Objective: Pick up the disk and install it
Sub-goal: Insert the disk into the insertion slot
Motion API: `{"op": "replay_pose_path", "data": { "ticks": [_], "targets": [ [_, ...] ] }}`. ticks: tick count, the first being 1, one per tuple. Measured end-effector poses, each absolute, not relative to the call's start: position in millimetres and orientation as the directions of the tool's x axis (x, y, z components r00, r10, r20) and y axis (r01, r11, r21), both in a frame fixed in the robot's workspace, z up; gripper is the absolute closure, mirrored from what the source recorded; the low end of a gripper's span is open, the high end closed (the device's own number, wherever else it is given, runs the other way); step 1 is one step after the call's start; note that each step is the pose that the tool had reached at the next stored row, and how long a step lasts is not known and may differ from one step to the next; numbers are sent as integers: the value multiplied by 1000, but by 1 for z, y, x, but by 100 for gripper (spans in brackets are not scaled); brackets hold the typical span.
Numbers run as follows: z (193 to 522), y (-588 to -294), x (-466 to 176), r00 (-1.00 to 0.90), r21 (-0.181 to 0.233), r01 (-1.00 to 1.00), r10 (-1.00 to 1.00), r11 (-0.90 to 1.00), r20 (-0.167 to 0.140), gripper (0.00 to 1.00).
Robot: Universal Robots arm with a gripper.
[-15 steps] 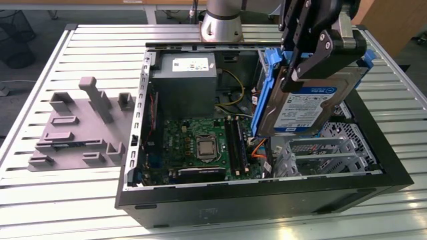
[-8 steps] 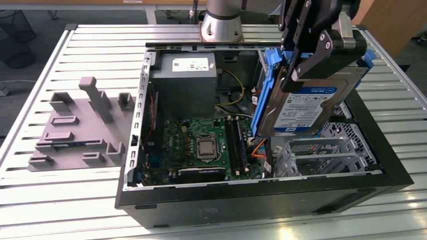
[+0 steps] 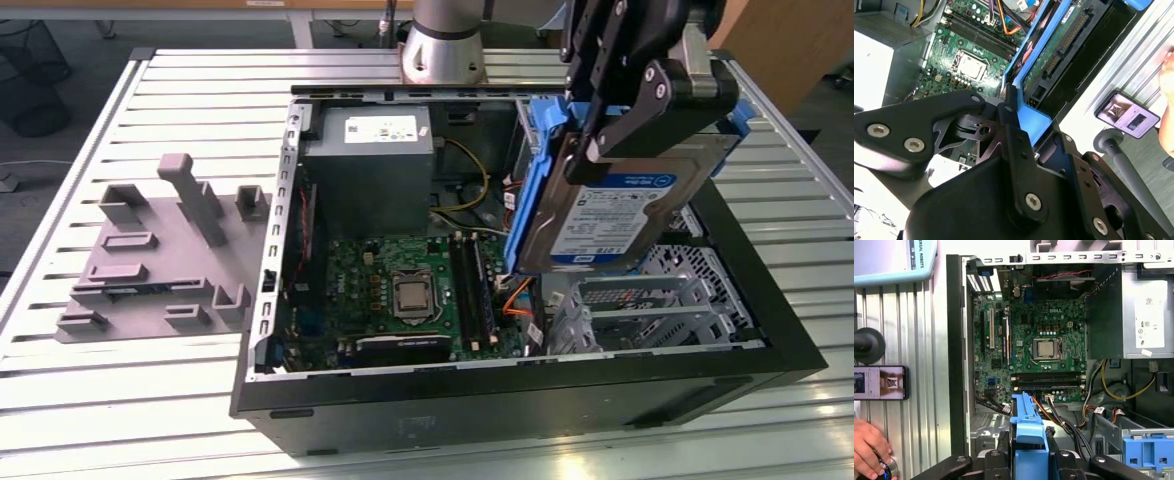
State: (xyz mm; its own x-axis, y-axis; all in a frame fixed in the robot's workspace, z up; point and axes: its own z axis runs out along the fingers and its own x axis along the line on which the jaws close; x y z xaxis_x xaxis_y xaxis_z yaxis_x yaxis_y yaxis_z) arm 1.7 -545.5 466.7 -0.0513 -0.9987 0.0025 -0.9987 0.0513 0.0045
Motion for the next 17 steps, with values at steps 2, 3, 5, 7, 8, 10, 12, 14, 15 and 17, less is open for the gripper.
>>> {"op": "replay_pose_path", "data": {
  "ticks": [2,3,5,7,8,10,12,14,15,17],
  "targets": [
    [467,-546,5,-51,4,-999,-999,51,2,64],
    [467,-546,8,-51,4,-999,-999,51,2,64],
    [467,-546,13,-51,5,-999,-999,51,2,64],
    [467,-546,20,-51,5,-999,-999,51,3,64],
    [467,-546,22,-51,5,-999,-999,51,3,64],
    [466,-548,26,-51,5,-999,-999,51,2,64],
    [466,-552,28,-51,5,-999,-999,51,2,64],
    [466,-555,30,-51,5,-999,-999,51,3,64],
    [465,-557,32,-51,5,-999,-999,51,2,64],
    [465,-559,38,-51,5,-999,-999,51,2,64]
  ]
}}
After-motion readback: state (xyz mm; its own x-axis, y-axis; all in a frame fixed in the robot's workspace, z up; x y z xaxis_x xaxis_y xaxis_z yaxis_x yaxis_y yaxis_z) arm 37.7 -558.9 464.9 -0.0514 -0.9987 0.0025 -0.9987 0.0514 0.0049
